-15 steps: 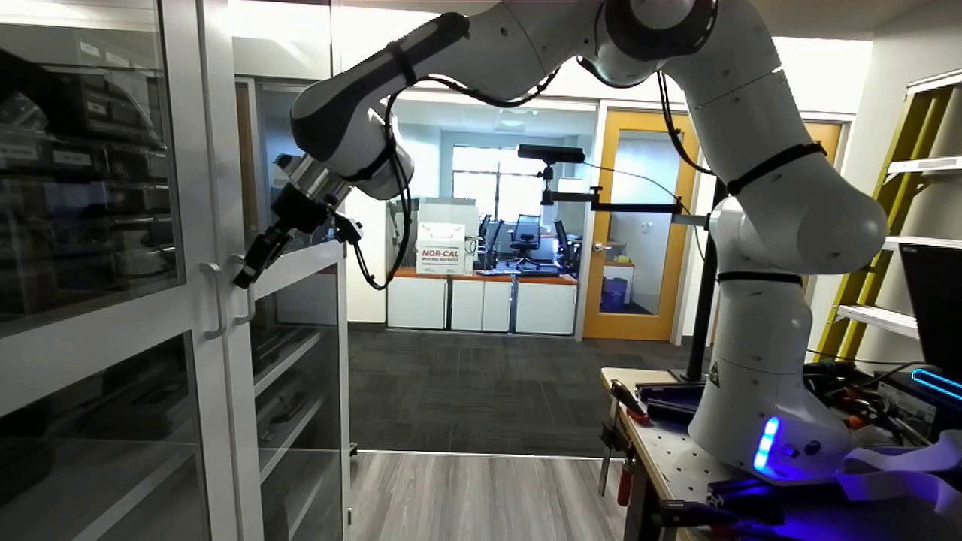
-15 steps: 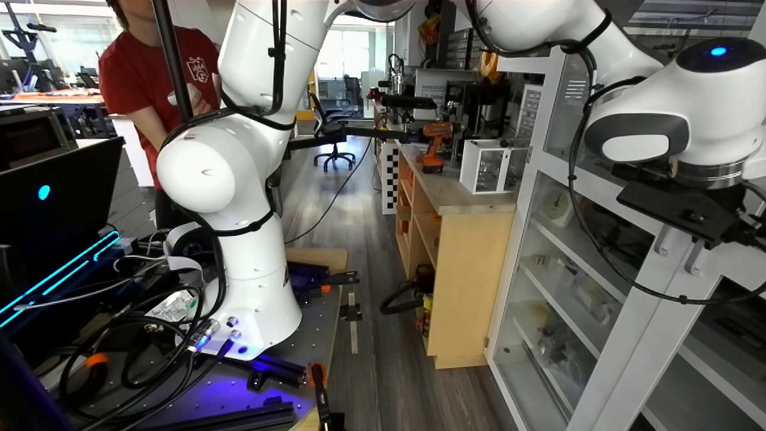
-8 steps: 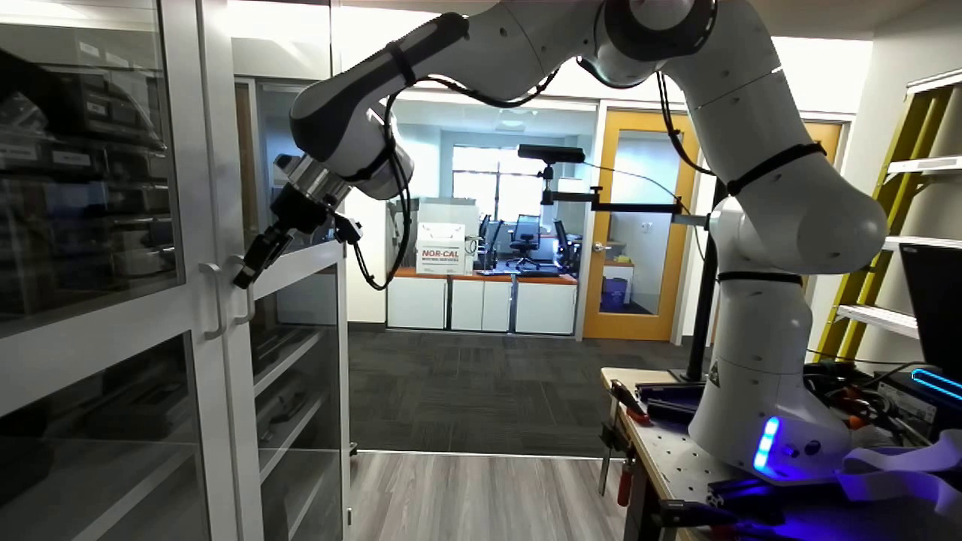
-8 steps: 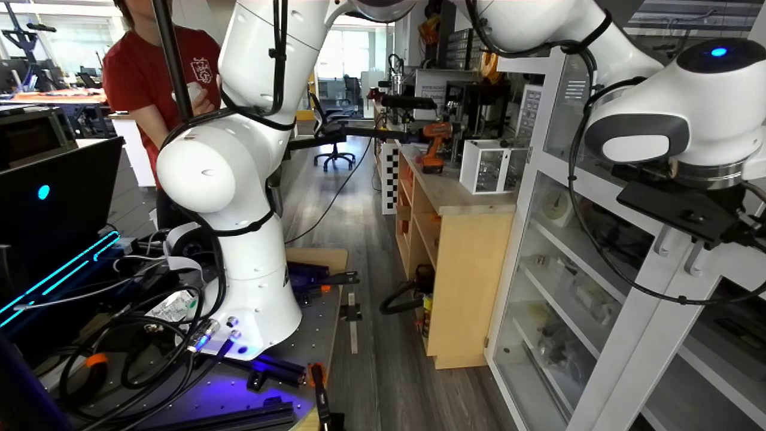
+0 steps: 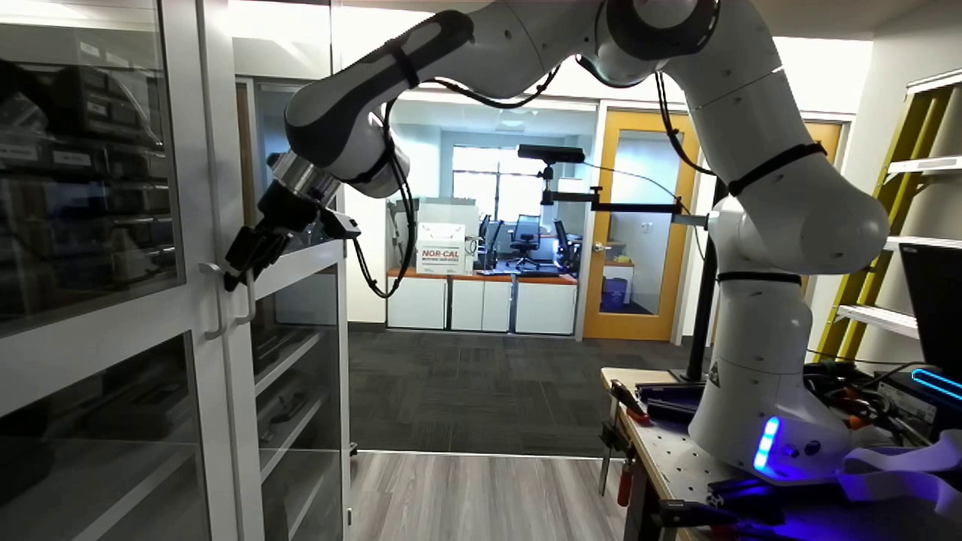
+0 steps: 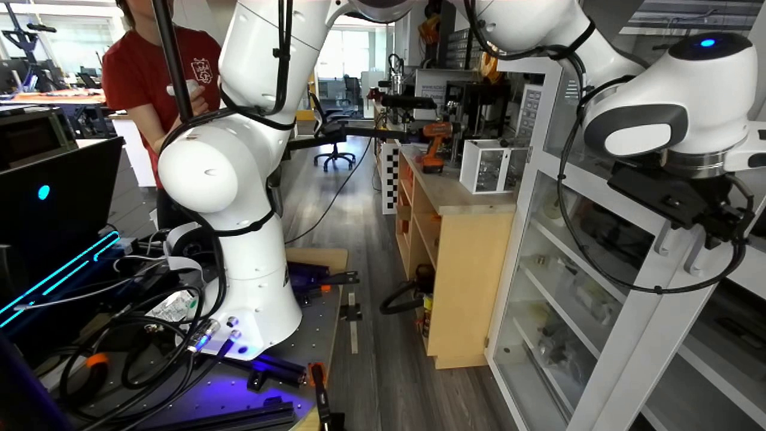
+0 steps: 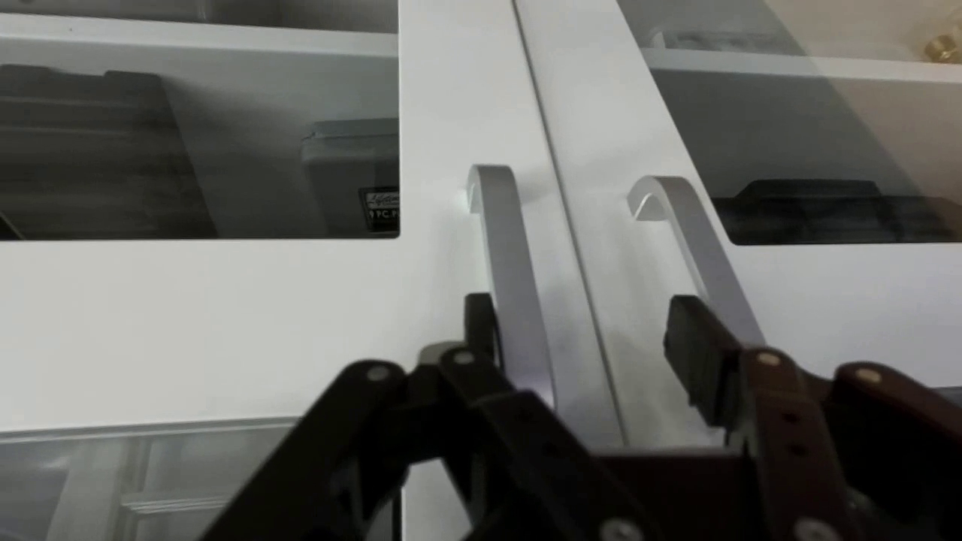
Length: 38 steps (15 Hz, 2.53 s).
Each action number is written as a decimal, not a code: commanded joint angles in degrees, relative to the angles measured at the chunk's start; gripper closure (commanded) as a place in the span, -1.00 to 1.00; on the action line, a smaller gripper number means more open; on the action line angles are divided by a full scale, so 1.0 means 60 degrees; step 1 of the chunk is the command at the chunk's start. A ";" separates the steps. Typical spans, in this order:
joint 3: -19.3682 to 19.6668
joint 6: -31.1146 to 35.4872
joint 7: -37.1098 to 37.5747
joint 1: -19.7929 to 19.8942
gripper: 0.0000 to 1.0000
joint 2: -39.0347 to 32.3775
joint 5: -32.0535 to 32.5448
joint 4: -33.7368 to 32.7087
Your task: Close the cabinet door
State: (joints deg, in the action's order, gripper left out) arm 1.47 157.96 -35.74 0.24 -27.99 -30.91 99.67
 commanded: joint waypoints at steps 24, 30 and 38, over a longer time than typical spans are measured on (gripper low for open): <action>0.0379 -0.5046 0.5623 0.0393 -1.00 0.1933 0.4798 0.0219; 0.0470 -0.5847 0.5561 0.0537 -1.00 0.3037 0.4794 0.1186; 0.0465 -0.5960 0.5361 0.0651 -1.00 0.3586 0.4686 0.1864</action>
State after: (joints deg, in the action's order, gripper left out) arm 4.51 122.36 -3.58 3.89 -6.42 -2.82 111.04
